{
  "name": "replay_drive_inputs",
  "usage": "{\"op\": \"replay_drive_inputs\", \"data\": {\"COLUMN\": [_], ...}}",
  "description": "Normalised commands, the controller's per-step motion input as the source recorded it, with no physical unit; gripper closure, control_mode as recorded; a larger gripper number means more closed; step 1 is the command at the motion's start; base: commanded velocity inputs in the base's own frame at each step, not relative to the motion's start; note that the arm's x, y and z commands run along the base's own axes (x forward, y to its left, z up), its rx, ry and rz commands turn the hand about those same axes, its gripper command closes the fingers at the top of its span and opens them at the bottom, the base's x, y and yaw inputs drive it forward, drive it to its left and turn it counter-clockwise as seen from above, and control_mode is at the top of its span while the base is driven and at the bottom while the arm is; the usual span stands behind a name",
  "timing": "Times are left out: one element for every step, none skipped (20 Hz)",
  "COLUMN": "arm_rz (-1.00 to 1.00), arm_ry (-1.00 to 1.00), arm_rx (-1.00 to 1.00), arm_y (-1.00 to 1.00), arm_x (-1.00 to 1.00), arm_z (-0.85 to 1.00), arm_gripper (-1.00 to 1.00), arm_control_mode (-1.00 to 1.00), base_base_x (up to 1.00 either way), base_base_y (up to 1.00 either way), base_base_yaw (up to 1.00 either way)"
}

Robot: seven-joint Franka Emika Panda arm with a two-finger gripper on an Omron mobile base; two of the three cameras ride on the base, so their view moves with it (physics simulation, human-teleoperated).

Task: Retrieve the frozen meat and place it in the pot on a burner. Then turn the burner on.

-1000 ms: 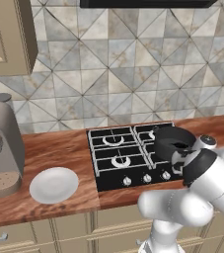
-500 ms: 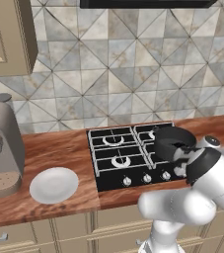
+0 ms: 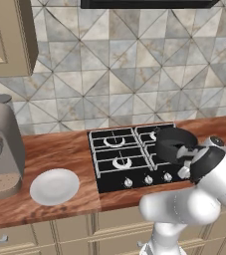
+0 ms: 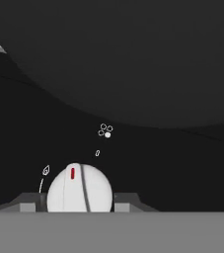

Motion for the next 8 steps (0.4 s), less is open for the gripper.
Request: {"op": "replay_drive_inputs", "data": {"arm_rz": [0.17, 0.18, 0.07, 0.07, 0.10, 0.14, 0.16, 0.16], "arm_ry": [0.09, 0.09, 0.19, 0.19, 0.12, 0.04, 0.01, 0.00], "arm_rx": [0.00, 0.00, 0.04, 0.05, 0.06, 0.03, 0.02, 0.02], "arm_y": [0.00, 0.00, 0.00, 0.00, 0.00, 0.00, 0.00, 0.00], "arm_x": [0.00, 0.00, 0.00, 0.00, 0.00, 0.00, 0.00, 0.00], "arm_z": [-0.21, -0.24, -0.26, -0.27, -0.26, -0.25, -0.27, -0.30], "arm_gripper": [1.00, 1.00, 1.00, 1.00, 1.00, 1.00, 1.00, 1.00], "arm_control_mode": [-1.00, -1.00, -1.00, -1.00, -1.00, -1.00, -1.00, -1.00], "base_base_x": [0.00, 0.00, 0.00, 0.00, 0.00, 0.00, 0.00, 0.00], "base_base_y": [0.00, 0.00, 0.00, 0.00, 0.00, 0.00, 0.00, 0.00], "base_base_yaw": [0.00, 0.00, 0.00, 0.00, 0.00, 0.00, 0.00, 0.00]}}
